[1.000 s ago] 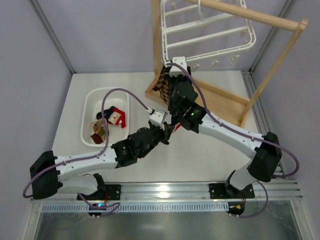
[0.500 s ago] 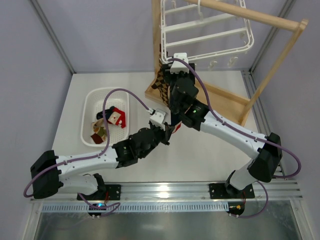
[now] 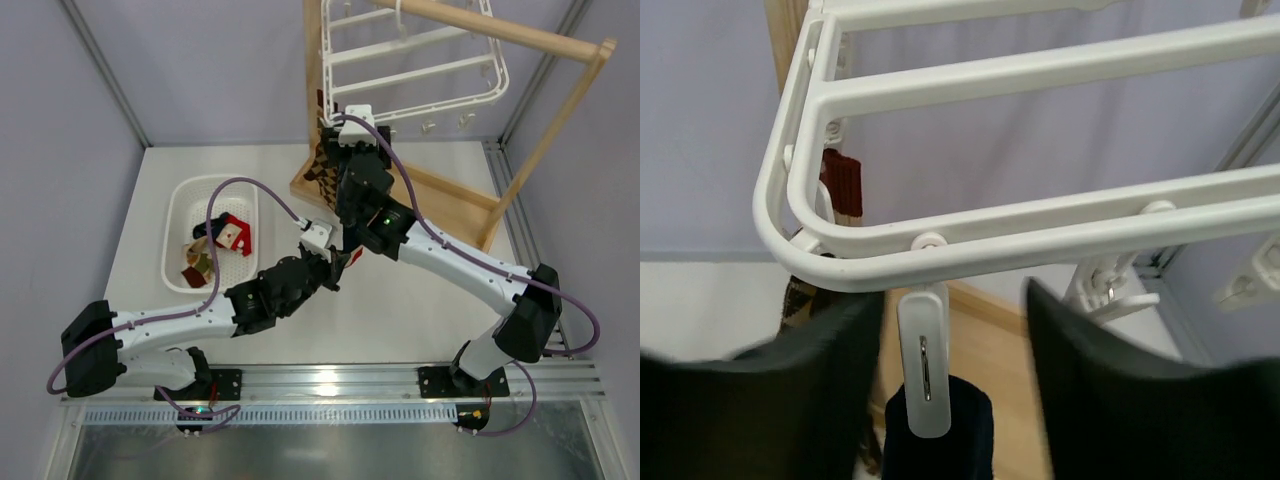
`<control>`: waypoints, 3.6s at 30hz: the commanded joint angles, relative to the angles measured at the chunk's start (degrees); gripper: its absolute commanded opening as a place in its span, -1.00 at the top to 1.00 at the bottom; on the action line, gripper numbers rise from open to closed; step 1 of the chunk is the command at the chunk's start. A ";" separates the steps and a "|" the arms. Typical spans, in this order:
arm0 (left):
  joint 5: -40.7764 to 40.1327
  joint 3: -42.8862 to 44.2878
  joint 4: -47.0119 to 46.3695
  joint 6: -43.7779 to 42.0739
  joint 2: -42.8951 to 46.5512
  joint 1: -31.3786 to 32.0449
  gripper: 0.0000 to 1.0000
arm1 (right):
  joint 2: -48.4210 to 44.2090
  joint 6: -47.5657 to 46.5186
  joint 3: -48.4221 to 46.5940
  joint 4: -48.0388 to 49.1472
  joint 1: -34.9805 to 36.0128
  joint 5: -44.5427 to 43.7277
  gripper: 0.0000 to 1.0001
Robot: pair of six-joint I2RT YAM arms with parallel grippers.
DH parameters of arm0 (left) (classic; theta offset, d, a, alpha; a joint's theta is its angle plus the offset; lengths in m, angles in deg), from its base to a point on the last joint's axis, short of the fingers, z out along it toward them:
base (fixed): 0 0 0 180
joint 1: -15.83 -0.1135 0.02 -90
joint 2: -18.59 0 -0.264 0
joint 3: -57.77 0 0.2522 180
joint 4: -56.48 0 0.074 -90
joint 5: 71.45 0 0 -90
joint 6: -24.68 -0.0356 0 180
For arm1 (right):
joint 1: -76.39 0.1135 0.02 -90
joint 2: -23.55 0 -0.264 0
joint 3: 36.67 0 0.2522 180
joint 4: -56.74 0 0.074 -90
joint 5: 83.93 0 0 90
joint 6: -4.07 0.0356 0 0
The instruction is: Remove the socks clipped to the hanger
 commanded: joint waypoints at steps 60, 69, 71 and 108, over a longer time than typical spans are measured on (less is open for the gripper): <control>-4.08 -0.39 -0.65 -2.63 0.32 0.63 1.00 | -12.46 36.80 8.01 -5.45 -18.33 54.76 -0.98; -4.08 -0.30 -0.74 -2.54 -0.03 0.63 0.99 | -10.18 36.71 5.29 -4.92 -18.59 55.38 -0.65; -4.08 -0.30 -0.65 -2.54 0.06 0.54 1.00 | -9.65 36.88 4.76 -4.92 -18.68 55.56 -0.51; -4.08 -0.83 -0.39 -0.44 -2.40 -2.27 1.00 | -17.02 34.86 20.39 -2.99 -18.68 45.64 -0.53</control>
